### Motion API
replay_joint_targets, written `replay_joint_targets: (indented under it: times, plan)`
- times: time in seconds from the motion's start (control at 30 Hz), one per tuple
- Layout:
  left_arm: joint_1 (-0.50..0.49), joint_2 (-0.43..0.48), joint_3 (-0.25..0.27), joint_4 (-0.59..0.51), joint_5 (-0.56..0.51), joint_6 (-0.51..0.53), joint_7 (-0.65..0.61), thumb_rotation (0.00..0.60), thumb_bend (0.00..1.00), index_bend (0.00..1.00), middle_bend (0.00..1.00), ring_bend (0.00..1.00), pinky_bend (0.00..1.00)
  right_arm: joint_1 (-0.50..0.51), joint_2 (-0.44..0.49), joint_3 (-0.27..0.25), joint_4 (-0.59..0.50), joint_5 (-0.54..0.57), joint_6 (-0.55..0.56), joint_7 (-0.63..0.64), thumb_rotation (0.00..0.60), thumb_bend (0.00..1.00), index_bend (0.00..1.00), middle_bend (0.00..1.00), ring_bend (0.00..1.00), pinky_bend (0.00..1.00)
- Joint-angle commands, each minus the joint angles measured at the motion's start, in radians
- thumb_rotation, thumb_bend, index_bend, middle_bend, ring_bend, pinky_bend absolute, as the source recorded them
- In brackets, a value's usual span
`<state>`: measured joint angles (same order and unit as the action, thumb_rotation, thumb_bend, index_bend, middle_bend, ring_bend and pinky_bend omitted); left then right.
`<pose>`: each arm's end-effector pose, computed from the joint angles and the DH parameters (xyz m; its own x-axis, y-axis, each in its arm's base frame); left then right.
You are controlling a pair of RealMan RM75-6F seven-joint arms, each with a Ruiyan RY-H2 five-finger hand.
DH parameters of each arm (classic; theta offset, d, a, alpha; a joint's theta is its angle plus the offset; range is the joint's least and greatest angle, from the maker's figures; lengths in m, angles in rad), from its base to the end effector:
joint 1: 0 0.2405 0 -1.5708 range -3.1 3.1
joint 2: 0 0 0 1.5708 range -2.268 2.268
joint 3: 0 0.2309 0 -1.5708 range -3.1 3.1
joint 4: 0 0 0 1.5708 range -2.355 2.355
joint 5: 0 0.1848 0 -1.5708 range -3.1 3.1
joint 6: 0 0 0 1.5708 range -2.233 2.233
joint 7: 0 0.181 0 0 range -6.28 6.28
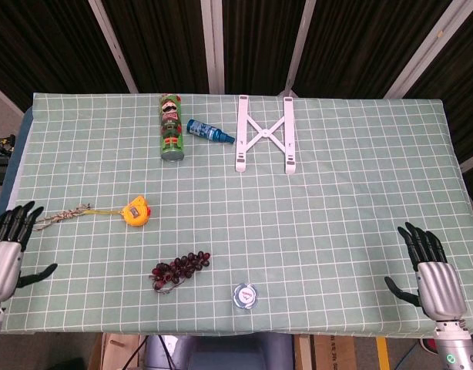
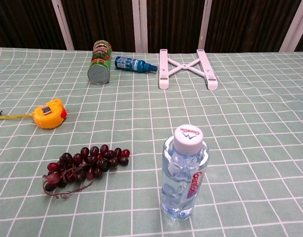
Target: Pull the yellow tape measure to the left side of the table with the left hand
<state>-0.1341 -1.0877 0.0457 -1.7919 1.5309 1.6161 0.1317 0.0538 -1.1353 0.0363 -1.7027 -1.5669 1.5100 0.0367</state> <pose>-0.2355 0.2059 0.1719 0.3827 -0.0457 0.9228 0.9199 -0.0741 -0.3851 -0.2553 -0.2016 0.1573 0.2646 -0.0106 0.9643 -0.9632 -0.0518 0.2637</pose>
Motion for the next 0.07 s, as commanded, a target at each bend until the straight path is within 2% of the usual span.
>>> replay_joint_targets:
  times: [0.03, 0.07]
  plan:
    - [0.078, -0.055, 0.074, 0.093, 0.141, 0.086, -0.002, 0.600, 0.00, 0.00, 0.00, 0.00, 0.00, 0.000, 0.000, -0.002, 0.000, -0.001, -0.002, -0.002, 0.600, 0.27, 0.00, 0.00, 0.00, 0.00]
    - [0.081, -0.061, 0.074, 0.100, 0.143, 0.083, -0.001, 0.600, 0.00, 0.00, 0.00, 0.00, 0.00, 0.001, 0.000, -0.002, 0.001, -0.002, -0.003, -0.003, 0.600, 0.27, 0.00, 0.00, 0.00, 0.00]
